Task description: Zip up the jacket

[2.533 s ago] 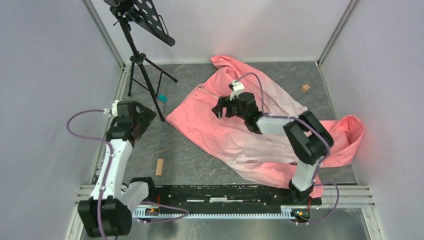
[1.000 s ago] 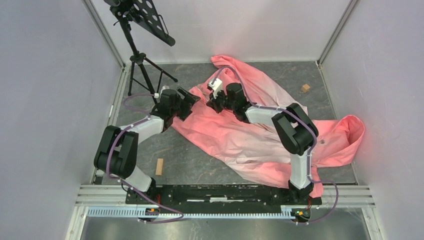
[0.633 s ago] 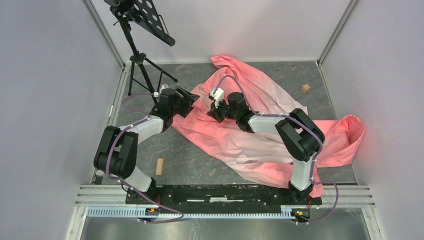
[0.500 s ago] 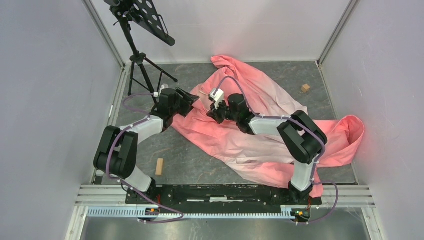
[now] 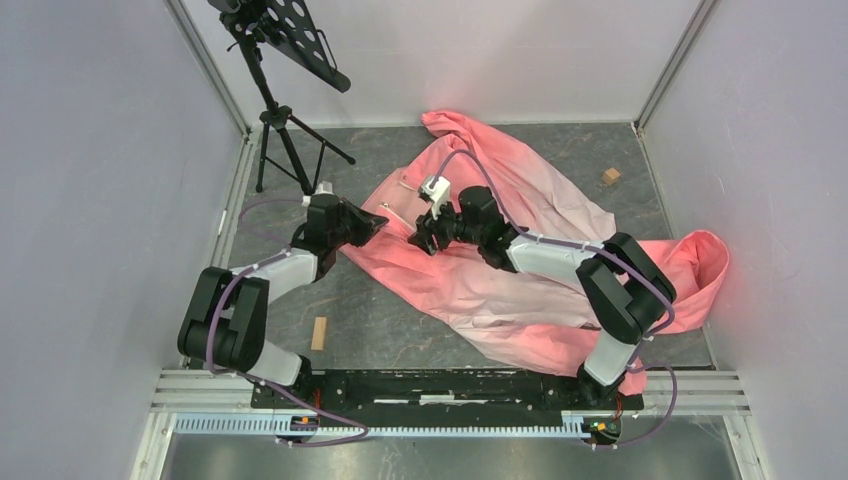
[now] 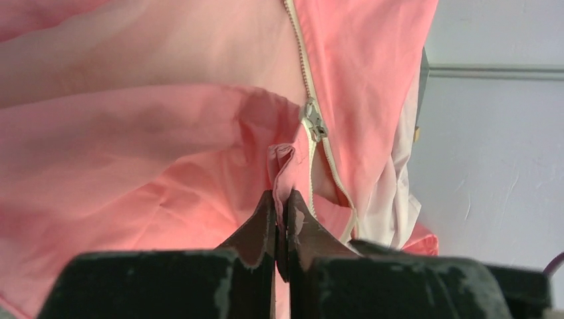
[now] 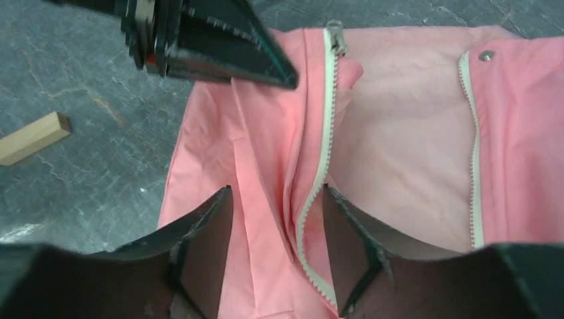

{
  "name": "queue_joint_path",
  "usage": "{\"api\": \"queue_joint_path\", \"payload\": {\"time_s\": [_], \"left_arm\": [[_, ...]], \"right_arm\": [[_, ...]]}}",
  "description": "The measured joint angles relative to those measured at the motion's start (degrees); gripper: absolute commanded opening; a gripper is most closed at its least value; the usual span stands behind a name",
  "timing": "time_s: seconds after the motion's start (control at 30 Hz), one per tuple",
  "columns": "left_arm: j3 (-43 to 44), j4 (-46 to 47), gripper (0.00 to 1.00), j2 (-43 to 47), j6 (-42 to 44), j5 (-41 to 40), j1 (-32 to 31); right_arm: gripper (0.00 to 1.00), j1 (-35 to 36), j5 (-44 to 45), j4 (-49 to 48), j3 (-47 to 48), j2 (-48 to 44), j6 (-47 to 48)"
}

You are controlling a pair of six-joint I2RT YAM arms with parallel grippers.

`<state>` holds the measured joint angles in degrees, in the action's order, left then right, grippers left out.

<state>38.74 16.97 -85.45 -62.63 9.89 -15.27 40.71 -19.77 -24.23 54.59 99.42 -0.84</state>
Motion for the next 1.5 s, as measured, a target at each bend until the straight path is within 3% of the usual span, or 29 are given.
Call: {"api": "queue_joint_path", "payload": {"time_s": [0.17,0.43,0.6,0.8,0.97,1.1,1.2,1.5], "left_arm": [[-6.78,5.95,0.02,3.45,1.99,4.22,0.66],[-12.28,13.05,0.02,8.07,4.61,7.82,0.85],[-12.61,13.79,0.02,10.71,6.56,8.28,0.96],[-13.44,13.57,0.02,12.70,8.17,8.41,1.27],[-14.08,13.79,0.02,13.62,8.41,8.41,1.29],[-14.49,13.51,0.04,13.86,8.52,8.20,1.29],[-14.51,12.87,0.35,14.05,8.52,8.11,1.29],[-16.90,13.81,0.80,14.45,5.84,10.27,5.29]], "right_arm": [[0.71,-1.40,-4.57,6.36,6.49,0.33,-2.64],[0.66,-3.76,-14.86,5.40,18.53,10.34,-7.93],[0.64,-4.20,-18.95,5.55,19.45,15.17,-10.38],[0.49,-4.37,-23.43,2.34,19.06,16.92,-13.57],[0.12,-4.39,-26.10,-1.95,18.08,16.92,-16.50],[0.01,-4.42,-26.93,-4.74,17.33,16.92,-18.27],[0.00,-4.46,-26.80,-5.99,15.98,16.59,-18.73],[0.00,-4.46,-26.73,-6.51,13.31,13.86,-18.80]]}}
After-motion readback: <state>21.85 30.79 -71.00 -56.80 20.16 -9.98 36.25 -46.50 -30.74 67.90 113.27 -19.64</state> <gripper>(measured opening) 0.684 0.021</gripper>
